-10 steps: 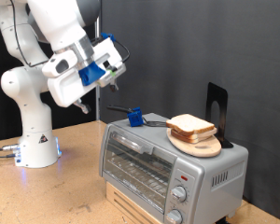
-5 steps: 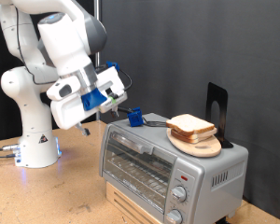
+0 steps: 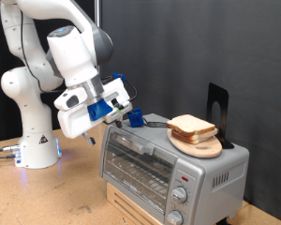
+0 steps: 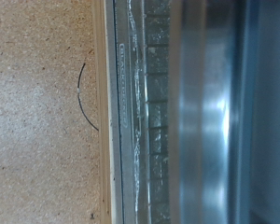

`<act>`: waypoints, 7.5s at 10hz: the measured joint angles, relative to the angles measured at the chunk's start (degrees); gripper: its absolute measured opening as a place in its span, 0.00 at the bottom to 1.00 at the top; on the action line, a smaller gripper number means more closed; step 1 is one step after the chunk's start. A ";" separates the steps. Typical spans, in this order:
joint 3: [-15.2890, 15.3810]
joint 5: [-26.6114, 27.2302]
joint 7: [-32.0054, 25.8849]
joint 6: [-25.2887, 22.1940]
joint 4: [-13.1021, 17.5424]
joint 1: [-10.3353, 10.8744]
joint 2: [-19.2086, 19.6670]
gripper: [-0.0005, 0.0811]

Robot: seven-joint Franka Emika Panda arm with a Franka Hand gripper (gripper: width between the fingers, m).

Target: Make a piece of toast with the oven

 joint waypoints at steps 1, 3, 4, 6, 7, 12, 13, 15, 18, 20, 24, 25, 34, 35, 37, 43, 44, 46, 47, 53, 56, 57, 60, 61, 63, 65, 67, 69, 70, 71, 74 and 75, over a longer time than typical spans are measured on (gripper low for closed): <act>0.43 0.23 0.03 0.66 -0.33 0.09 0.58 1.00; 1.04 0.66 0.05 1.39 -0.72 0.11 1.44 1.00; 1.10 0.70 0.20 1.57 -0.79 0.10 1.91 1.00; 1.06 -0.94 0.65 1.63 -0.78 -0.66 1.94 1.00; 0.77 -2.96 0.46 1.91 -0.86 -1.87 1.86 1.00; -1.74 -7.57 -0.32 9.10 -1.62 -6.63 6.21 1.00; -2.17 -7.46 -0.38 10.56 -1.43 -6.68 8.01 1.00; -2.71 -5.91 -2.23 12.81 -0.93 -6.71 11.30 1.00; -3.44 -0.57 -8.95 15.00 -0.45 -6.73 14.46 1.00; -3.47 5.49 -14.55 15.03 -0.02 -6.70 15.43 1.00; -3.65 13.28 -21.53 12.59 0.73 -6.75 15.30 1.00; -3.82 13.46 -21.73 11.27 1.14 -6.84 14.90 1.00; -3.99 1.35 -11.33 16.27 1.24 -7.66 17.91 1.00; -4.00 1.35 -11.40 16.55 1.26 -7.76 18.16 1.00; -3.93 3.24 -13.23 16.42 1.44 -7.90 18.48 1.00; -4.19 6.34 -18.50 11.11 2.81 -8.23 16.83 1.00; -4.30 6.19 -18.89 11.13 2.71 -8.35 16.63 1.00; -4.31 3.26 -17.51 13.45 1.72 -8.56 16.92 1.00; -4.31 2.57 -17.10 14.80 1.09 -8.57 17.28 1.00; -4.54 3.91 -17.17 22.24 0.60 -9.23 23.01 1.00; -1.04 12.33 -22.48 25.18 0.63 -10.55 26.78 1.00; -0.50 13.33 -24.13 24.83 0.66 -11.10 26.91 1.00; -1.15 13.32 -29.61 17.39 -0.19 -13.04 21.69 1.00; -1.16 12.14 -28.15 18.06 -0.24 -12.98 22.02 1.00; -1.68 12.93 -29.75 10.29 1.21 -13.70 20.48 1.00; -3.88 15.82 -34.39 -3.50 4.20 -15.86 16.22 1.00; -5.96 16.18 -35.29 -12.86 6.82 -17.48 12.81 1.00; -7.53 16.68 -34.98 -19.22 9.27 -18.65 10.06 1.00; -8.10 17.15 -34.18 -21.55 10.38 -19.01 8.69 1.00; -8.35 17.18 -32.78 -23.41 11.40 -19.36 7.28 1.00; -8.36 16.90 -29.57 -24.92 12.14 -19.69 4.58 1.00; -8.33 19.90 -30.03 -26.98 12.34 -19.34 4.45 1.00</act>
